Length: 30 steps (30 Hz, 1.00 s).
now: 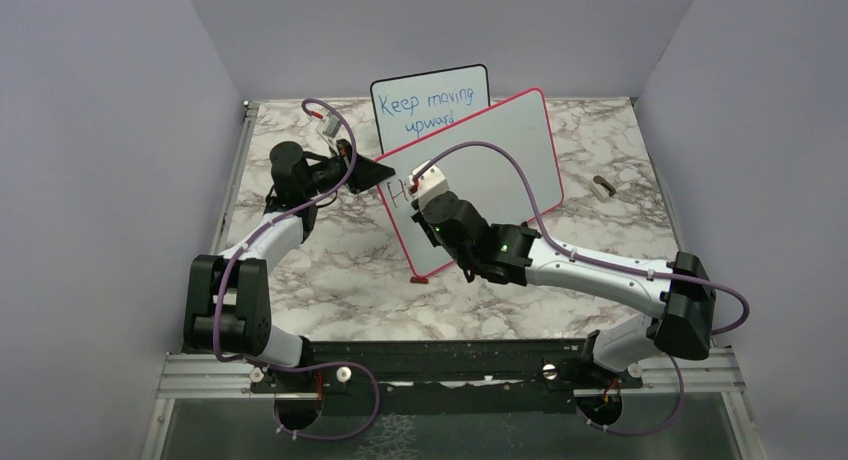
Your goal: Write a sentence on the whiteboard
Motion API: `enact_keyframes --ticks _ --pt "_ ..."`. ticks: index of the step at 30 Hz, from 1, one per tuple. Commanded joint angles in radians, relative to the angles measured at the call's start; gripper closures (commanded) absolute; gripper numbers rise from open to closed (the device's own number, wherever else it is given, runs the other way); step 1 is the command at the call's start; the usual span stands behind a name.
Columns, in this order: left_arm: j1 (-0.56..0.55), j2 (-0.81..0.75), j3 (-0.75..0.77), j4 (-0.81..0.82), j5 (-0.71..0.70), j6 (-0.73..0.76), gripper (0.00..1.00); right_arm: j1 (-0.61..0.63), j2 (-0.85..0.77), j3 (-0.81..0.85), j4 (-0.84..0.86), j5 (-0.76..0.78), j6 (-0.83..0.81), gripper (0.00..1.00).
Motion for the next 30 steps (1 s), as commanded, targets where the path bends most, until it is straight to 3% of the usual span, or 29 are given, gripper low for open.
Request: enact_keyframes --ticks 1,30 --pt "-0.011 0.021 -0.008 -0.026 0.007 0.050 1.00 -0.006 -0.023 -0.017 0.011 0.055 0.001 0.99" --pt "-0.011 0.021 -0.005 -0.028 0.011 0.049 1.00 -0.018 -0.018 -0.006 0.094 0.052 -0.024 0.99"
